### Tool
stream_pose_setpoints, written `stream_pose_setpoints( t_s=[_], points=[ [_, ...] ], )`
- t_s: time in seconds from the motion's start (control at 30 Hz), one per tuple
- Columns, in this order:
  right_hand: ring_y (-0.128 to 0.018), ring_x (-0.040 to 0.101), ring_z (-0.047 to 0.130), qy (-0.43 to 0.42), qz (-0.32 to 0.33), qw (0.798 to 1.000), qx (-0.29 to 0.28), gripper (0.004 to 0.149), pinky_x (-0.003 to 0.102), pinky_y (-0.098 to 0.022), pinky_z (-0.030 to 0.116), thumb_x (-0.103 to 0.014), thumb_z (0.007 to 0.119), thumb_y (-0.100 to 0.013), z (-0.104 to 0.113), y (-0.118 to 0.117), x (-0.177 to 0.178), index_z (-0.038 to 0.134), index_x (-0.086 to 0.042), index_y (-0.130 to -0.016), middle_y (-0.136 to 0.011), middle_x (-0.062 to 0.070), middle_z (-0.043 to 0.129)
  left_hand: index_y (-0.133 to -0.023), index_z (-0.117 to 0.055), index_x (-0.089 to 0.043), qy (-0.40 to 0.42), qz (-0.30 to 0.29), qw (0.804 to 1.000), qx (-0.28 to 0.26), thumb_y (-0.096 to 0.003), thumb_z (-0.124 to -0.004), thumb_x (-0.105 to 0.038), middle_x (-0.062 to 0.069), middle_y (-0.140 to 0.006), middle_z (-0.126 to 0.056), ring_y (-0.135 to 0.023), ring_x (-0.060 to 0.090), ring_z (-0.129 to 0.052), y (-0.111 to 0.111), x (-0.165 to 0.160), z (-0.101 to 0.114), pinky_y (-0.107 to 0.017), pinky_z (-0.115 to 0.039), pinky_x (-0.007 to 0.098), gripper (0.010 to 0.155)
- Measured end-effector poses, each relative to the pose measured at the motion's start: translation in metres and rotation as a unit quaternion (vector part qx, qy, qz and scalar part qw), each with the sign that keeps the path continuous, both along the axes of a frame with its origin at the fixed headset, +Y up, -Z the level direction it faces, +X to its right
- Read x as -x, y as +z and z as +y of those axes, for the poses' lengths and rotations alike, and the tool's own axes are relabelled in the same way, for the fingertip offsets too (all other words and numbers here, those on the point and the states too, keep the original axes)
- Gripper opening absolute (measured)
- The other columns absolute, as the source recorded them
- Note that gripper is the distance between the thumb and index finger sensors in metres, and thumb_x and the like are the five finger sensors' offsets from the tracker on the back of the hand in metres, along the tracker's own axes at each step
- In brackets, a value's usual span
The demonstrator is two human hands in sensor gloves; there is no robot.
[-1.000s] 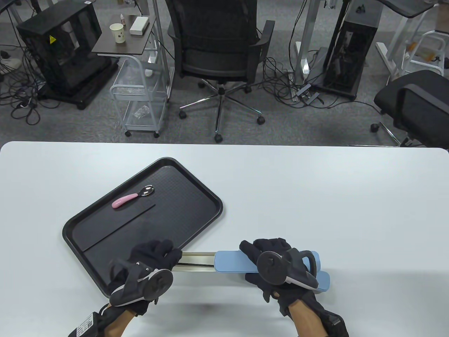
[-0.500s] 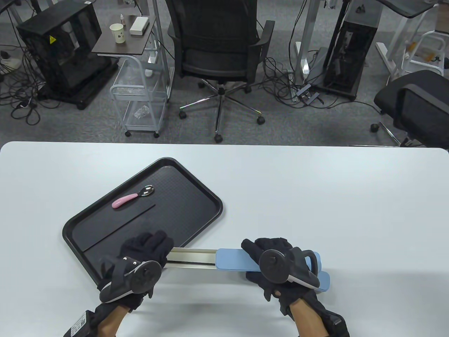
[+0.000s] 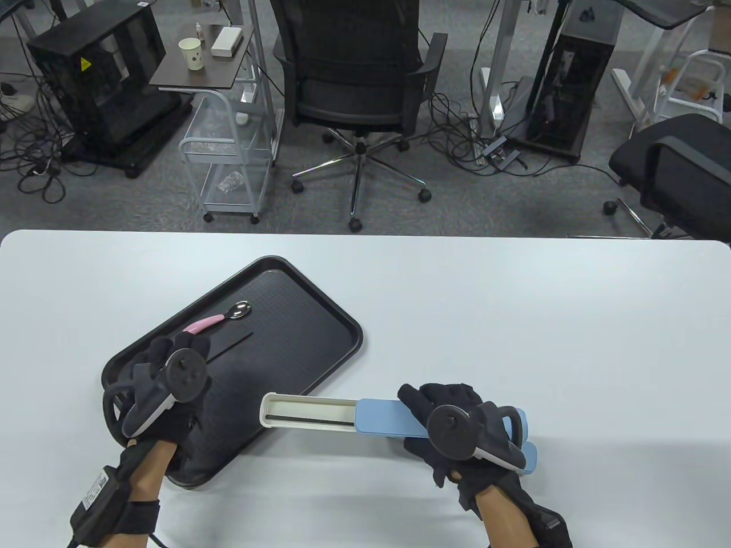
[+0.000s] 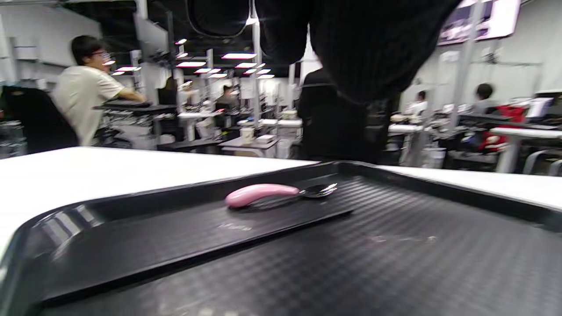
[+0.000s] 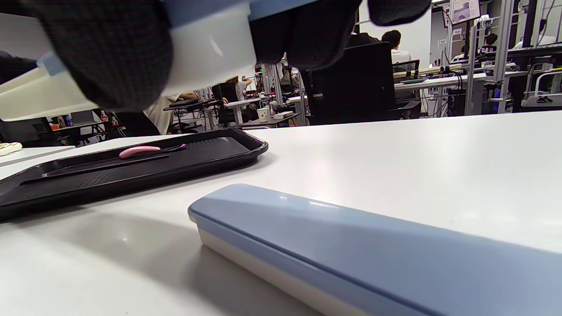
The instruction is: Slide to open lunch boxes and place utensils
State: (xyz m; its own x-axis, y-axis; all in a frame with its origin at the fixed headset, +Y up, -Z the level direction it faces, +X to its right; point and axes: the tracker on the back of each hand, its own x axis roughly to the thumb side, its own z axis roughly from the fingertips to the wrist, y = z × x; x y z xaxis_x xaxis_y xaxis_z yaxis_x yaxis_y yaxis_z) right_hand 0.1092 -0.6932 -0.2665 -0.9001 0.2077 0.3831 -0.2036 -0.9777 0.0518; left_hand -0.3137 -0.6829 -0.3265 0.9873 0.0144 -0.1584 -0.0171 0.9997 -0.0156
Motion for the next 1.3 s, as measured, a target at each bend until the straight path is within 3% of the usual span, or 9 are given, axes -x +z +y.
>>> stream_pose_setpoints(
  t_s=[0.2,0.43,0.73,0.93,1.2,1.3],
  points=[
    [-0.096,0.038,0.064,0.0,-0.001,1.0,0.001,0.078,0.065,-0.075,0.044,-0.049,0.089,-0.043,0.0,0.0,-0.001,0.048,-0.034,-0.107,-0.106,0.01,0.055,-0.105,-0.051,-0.034,-0.017,0.079,0.996,0.041,-0.0424,-0.082,-0.042,-0.003,-0.114,-0.055,-0.109,0.034,-0.045,-0.022,0.021,-0.022,-0.075,-0.035,0.059,0.07],
    [-0.096,0.038,0.064,0.003,0.0,1.0,0.009,0.077,0.065,-0.075,0.044,-0.049,0.089,-0.043,-0.001,-0.002,-0.001,0.049,-0.034,-0.107,-0.106,0.01,0.055,-0.105,-0.049,-0.035,-0.058,0.165,0.977,0.124,-0.0422,-0.081,-0.043,-0.005,-0.114,-0.055,-0.11,0.034,-0.04,-0.044,0.045,-0.055,-0.076,-0.031,0.059,0.071],
    [-0.096,0.038,0.064,-0.002,-0.006,1.0,0.01,0.077,0.065,-0.075,0.044,-0.049,0.089,-0.043,0.0,-0.003,-0.006,0.049,-0.034,-0.107,-0.106,0.01,0.055,-0.104,-0.053,-0.034,-0.097,0.205,0.952,0.205,-0.0426,-0.082,-0.04,-0.003,-0.112,-0.059,-0.109,0.034,-0.043,-0.055,0.054,-0.084,-0.075,-0.033,0.059,0.069],
    [-0.096,0.038,0.064,-0.001,-0.004,1.0,0.013,0.077,0.065,-0.075,0.044,-0.049,0.089,-0.043,0.0,-0.002,-0.005,0.049,-0.034,-0.107,-0.106,0.01,0.055,-0.1,-0.065,-0.026,-0.121,0.2,0.953,0.192,-0.0427,-0.081,-0.038,0.002,-0.106,-0.069,-0.105,0.033,-0.055,-0.054,0.048,-0.087,-0.074,-0.04,0.058,0.061],
    [-0.096,0.038,0.064,0.002,-0.003,1.0,0.016,0.077,0.065,-0.075,0.045,-0.049,0.089,-0.043,-0.001,-0.002,-0.004,0.049,-0.034,-0.107,-0.106,0.01,0.055,-0.083,-0.079,-0.023,-0.243,0.181,0.938,0.171,-0.0422,-0.081,-0.034,0.002,-0.087,-0.088,-0.094,0.03,-0.074,-0.058,0.022,-0.094,-0.073,-0.048,0.057,0.043],
    [-0.096,0.038,0.064,0.0,-0.004,1.0,0.016,0.077,0.065,-0.075,0.045,-0.049,0.089,-0.043,-0.001,-0.003,-0.005,0.049,-0.034,-0.107,-0.106,0.01,0.055,-0.082,-0.08,-0.022,-0.256,0.174,0.935,0.174,-0.0423,-0.08,-0.034,0.002,-0.085,-0.089,-0.093,0.029,-0.076,-0.058,0.021,-0.095,-0.073,-0.049,0.057,0.041]
  ],
)
